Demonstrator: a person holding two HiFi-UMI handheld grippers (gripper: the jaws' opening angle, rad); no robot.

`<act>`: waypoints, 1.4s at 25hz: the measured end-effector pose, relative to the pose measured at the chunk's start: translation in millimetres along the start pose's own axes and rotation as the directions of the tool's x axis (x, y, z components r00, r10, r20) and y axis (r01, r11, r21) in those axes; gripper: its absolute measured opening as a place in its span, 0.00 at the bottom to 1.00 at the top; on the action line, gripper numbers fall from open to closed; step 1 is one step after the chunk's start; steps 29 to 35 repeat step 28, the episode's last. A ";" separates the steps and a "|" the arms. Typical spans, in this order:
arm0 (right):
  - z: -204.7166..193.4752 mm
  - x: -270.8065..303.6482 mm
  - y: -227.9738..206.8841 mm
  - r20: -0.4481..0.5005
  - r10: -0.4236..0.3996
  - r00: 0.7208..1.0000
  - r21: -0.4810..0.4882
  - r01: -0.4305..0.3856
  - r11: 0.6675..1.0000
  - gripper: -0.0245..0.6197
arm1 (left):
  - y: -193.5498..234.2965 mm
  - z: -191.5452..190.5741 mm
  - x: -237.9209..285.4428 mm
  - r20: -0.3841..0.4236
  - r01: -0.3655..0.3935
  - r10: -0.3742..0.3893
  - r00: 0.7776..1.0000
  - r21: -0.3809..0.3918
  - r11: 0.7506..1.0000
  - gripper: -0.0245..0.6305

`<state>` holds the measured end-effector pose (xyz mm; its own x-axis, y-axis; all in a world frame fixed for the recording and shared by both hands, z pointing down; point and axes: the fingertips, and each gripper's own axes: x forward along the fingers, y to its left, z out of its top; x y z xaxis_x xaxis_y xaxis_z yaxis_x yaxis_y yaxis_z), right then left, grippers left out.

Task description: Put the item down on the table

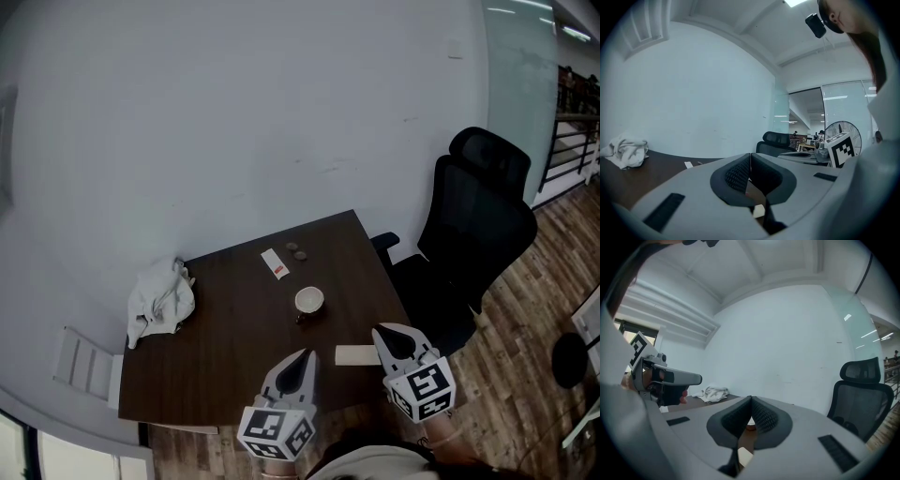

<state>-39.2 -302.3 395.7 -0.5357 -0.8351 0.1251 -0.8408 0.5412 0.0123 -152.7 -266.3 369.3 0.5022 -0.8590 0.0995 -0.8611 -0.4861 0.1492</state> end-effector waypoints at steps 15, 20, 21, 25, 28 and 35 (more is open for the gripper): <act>5.2 -4.7 -8.4 0.016 -0.026 1.000 -0.013 0.026 1.000 0.05 | -9.2 -3.1 11.4 -0.007 0.033 -0.033 0.999 -0.010 0.999 0.07; 5.0 -1.3 -12.4 0.038 -0.018 0.999 -0.023 0.019 1.000 0.05 | -12.2 -6.5 17.3 -0.012 0.036 -0.036 0.999 -0.013 0.999 0.07; 4.6 -0.5 -13.2 0.037 -0.016 0.999 -0.025 0.017 1.000 0.05 | -11.9 -6.8 18.3 -0.011 0.035 -0.035 0.999 -0.013 0.999 0.07; 1.6 3.2 -15.4 0.025 -0.011 1.000 -0.023 0.011 1.000 0.05 | -10.3 -8.7 21.6 -0.012 0.027 -0.027 1.000 -0.016 1.000 0.07; 0.5 6.4 -17.4 0.020 -0.004 1.000 -0.013 0.005 1.000 0.05 | -9.6 -9.0 25.2 -0.016 0.023 -0.023 1.000 -0.019 1.000 0.07; 0.5 6.4 -17.4 0.020 -0.004 1.000 -0.013 0.005 1.000 0.05 | -9.6 -9.0 25.2 -0.016 0.023 -0.023 1.000 -0.019 1.000 0.07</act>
